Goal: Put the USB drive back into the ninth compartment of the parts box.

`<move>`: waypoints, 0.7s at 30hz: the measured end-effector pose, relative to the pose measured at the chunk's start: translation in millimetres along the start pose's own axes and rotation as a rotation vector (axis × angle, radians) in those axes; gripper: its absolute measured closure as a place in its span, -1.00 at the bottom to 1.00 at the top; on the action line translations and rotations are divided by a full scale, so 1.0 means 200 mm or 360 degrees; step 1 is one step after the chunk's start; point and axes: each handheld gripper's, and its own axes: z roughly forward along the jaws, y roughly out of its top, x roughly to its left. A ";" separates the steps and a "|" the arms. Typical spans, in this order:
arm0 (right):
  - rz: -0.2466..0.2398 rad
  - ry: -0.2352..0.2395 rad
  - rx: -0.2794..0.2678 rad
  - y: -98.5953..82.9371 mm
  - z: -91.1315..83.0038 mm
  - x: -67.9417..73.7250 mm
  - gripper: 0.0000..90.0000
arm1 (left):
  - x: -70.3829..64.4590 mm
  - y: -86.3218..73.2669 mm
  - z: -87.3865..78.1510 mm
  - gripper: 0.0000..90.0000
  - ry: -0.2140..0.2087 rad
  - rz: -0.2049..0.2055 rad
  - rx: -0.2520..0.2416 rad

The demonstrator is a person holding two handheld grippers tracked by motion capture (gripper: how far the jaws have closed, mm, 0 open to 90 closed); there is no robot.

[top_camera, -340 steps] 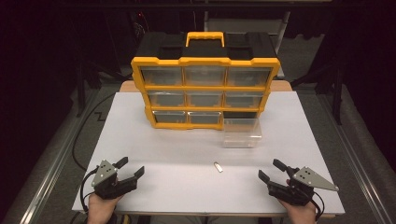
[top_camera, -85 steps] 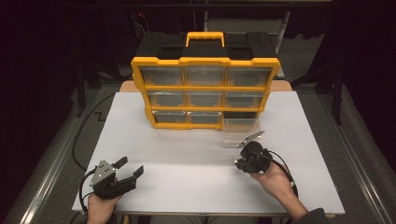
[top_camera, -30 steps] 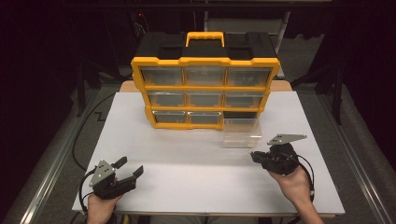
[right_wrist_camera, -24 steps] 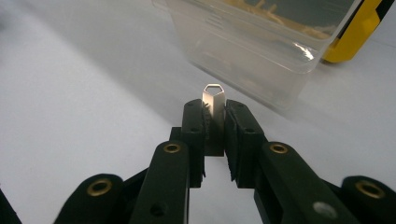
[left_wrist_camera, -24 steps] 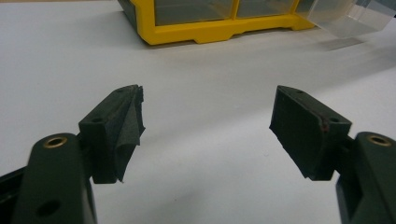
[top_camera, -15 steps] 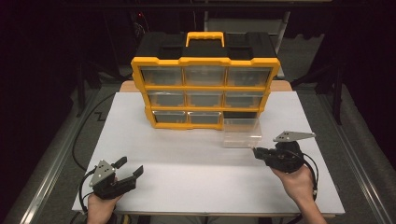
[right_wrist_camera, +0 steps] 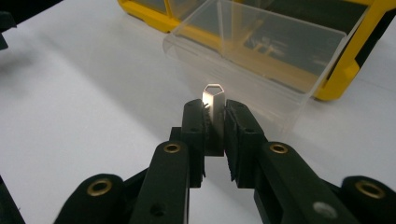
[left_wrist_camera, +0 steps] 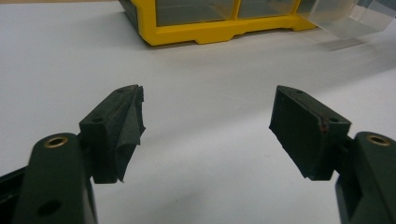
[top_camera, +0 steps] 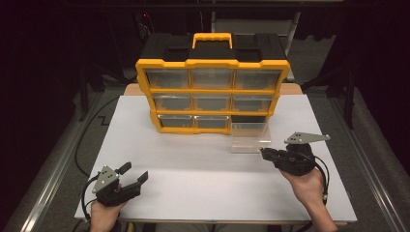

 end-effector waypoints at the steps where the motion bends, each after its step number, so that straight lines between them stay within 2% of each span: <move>1: 0.0000 -0.0001 -0.0009 0.01 0.00 0.00 0.76 | 0.00 0.00 0.00 -0.41 0.0000 0.0000 0.0000; 11: 0.0044 0.0017 -0.0105 0.04 0.03 -0.03 0.76 | 0.00 0.00 0.00 -0.41 0.0000 -0.0001 0.0004; 21: 0.0012 -0.0009 -0.0091 0.10 0.09 -0.03 0.76 | 0.00 0.00 0.00 -0.40 -0.0001 -0.0001 0.0006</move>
